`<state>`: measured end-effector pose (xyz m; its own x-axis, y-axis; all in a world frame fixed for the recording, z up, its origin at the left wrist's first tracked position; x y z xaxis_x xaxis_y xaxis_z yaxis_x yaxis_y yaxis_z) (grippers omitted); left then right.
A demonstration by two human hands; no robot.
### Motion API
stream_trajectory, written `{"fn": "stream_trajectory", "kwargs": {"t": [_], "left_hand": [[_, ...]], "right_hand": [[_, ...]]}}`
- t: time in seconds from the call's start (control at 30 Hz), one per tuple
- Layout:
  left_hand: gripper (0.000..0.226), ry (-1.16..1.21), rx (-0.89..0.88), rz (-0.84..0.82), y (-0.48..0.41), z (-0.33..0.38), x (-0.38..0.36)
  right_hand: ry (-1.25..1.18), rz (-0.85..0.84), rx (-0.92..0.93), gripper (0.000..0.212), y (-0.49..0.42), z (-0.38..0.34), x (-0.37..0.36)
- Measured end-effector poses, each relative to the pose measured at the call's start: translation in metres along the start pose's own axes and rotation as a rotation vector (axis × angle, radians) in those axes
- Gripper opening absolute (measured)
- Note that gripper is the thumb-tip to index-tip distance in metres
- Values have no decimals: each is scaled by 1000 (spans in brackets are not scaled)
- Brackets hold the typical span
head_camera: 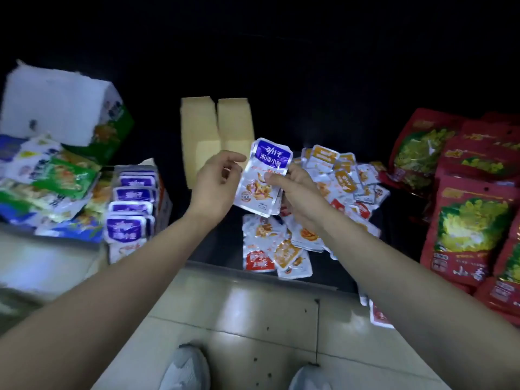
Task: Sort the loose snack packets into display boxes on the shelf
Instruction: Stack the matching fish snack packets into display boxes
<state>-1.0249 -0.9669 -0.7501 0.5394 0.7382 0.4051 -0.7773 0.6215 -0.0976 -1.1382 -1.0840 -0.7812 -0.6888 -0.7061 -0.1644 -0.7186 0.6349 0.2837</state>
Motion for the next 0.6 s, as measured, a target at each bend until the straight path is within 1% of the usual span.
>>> {"fn": "stream_trajectory", "kwargs": {"t": [0.13, 0.2, 0.27, 0.33, 0.4, 0.5, 0.6], "left_hand": [[34, -89, -58, 230, 21, -9, 87], [38, -230, -64, 308, 37, -20, 125], [37, -377, -13, 366, 53, -37, 154], [36, -459, 58, 385, 70, -58, 173], [35, -492, 125, 377, 84, -77, 182], [39, -376, 281, 328, 103, -97, 182], [53, -270, 320, 258, 113, -99, 177]], "right_hand": [[-68, -161, 47, 23, 3, -8, -83], [-61, -221, 63, 24, 6, -7, -118], [-22, -248, 76, 27, 11, -5, -146], [-3, -273, 76, 31, 18, -2, -167], [-13, -299, 76, 33, 26, 7, -184], [66, -323, 141, 31, 41, 30, -200], [147, -306, 194, 29, 50, 53, -204]]}}
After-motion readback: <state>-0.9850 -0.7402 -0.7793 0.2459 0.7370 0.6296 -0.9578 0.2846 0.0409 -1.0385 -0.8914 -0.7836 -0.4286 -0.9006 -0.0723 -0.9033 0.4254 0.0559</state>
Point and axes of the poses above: each hand's wrist, its own y-axis away from the middle knuckle, its own x-axis out of the back of the hand, z = x × y, the point moved 4 cm from there along -y, towards the middle knuckle, and after that the axes turned 4 degrees about z, right-handed, at the moved point
